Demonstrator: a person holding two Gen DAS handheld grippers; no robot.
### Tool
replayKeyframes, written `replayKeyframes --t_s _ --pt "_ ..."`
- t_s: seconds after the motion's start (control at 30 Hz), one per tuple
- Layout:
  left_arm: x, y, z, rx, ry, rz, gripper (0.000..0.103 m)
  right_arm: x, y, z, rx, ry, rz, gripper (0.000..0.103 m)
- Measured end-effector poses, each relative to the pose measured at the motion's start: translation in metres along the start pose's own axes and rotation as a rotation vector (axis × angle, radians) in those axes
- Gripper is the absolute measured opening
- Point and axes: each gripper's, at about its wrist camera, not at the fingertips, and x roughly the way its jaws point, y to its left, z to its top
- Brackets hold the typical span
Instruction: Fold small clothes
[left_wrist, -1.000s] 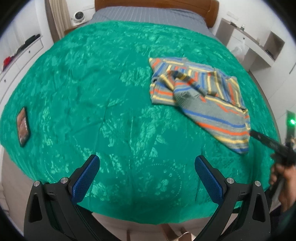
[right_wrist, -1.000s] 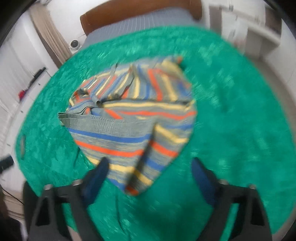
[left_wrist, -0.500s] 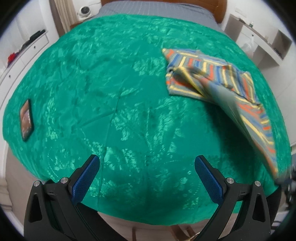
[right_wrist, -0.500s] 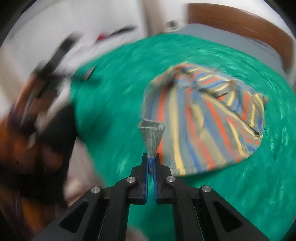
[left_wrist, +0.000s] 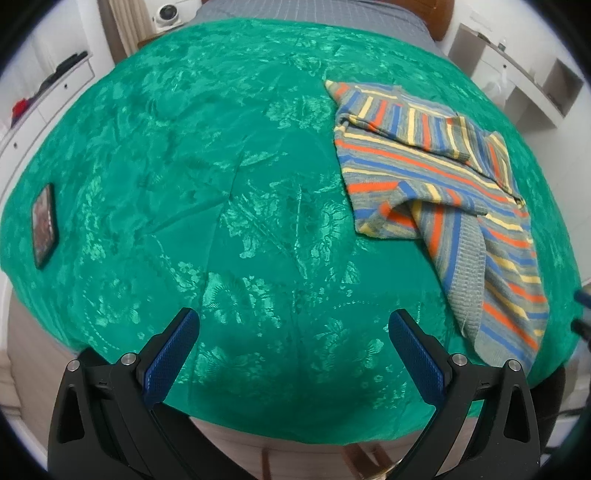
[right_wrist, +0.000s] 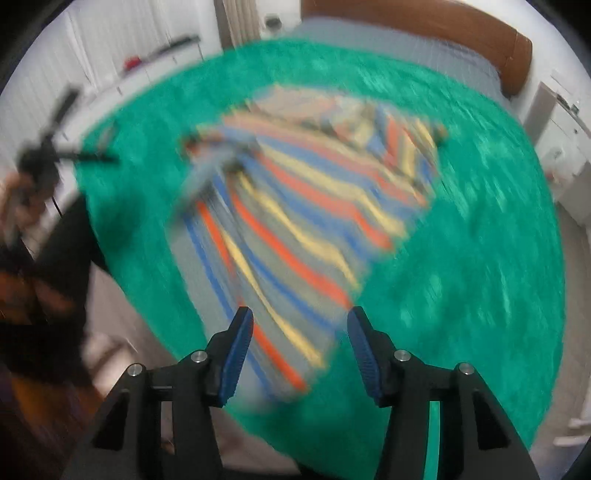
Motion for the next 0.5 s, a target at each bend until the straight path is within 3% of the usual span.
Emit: replayKeyframes --t_s 0.07,0.1,0.17,0.27,0.3,0.33,0.37,0.43,0.5 --pt "0.002 -0.002 -0.002 -0.003 0.007 -0.010 0.102 0.020 0.011 0.018 0.053 -0.024 0.099 0.062" --pt "0.001 -0.004 -0.003 0.000 0.006 -0.014 0.102 0.049 0.016 0.036 0.086 0.010 0.184 0.063" --pt "-0.005 -0.007 -0.007 0.015 -0.007 -0.025 0.102 0.090 0.017 0.055 0.154 0.041 0.239 0.063" --pt "-0.015 -0.002 -0.012 0.028 -0.032 -0.025 0.102 0.139 0.001 0.077 0.354 -0.024 0.329 0.061" --pt "-0.016 0.001 -0.014 0.026 -0.036 -0.024 0.102 0.147 -0.003 0.081 0.401 -0.057 0.358 0.048" --pt "-0.015 0.006 -0.015 0.021 -0.038 -0.022 0.102 0.151 0.001 0.084 0.406 -0.073 0.384 0.015" --pt "-0.014 0.012 -0.017 0.010 -0.036 -0.020 0.102 0.151 0.007 0.087 0.385 -0.083 0.380 0.006" --pt "-0.010 0.024 -0.017 -0.018 -0.029 -0.022 0.102 0.128 0.043 0.088 0.236 -0.103 0.395 0.006" --pt "-0.004 0.040 -0.018 -0.073 -0.024 -0.054 0.102 0.097 0.099 0.072 -0.007 -0.080 0.414 0.005"
